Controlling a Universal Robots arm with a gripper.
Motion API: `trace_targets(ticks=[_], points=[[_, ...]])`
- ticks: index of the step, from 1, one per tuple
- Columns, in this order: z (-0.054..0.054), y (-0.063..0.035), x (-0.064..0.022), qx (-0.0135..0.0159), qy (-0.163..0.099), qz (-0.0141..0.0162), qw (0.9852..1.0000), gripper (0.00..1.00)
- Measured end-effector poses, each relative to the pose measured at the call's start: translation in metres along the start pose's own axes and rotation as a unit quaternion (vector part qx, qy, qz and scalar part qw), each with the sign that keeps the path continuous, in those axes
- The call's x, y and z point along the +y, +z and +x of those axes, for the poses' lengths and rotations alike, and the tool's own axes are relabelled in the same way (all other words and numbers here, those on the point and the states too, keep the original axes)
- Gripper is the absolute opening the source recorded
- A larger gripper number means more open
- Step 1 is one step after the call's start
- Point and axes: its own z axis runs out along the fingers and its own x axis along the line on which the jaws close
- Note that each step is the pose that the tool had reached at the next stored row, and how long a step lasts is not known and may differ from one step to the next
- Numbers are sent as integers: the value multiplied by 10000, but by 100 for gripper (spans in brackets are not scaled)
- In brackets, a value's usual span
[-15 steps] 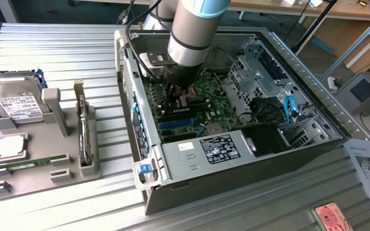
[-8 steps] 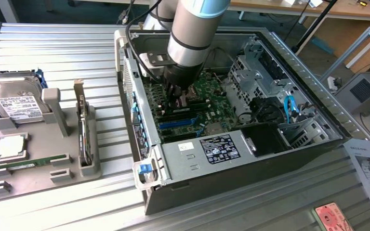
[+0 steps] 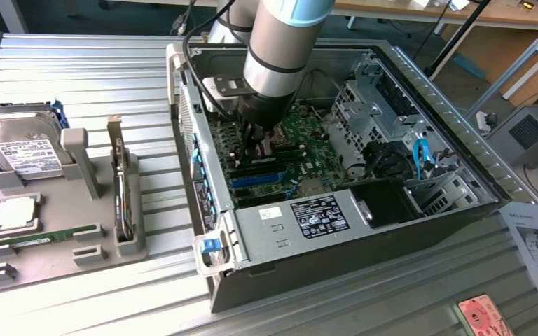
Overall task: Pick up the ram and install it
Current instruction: 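Press down the ram until it locks into place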
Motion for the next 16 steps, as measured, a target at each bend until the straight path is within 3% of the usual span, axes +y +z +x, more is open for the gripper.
trace_targets(ticks=[16], points=[[-13, -231, 4, 3, 0, -2, 10000, 11]])
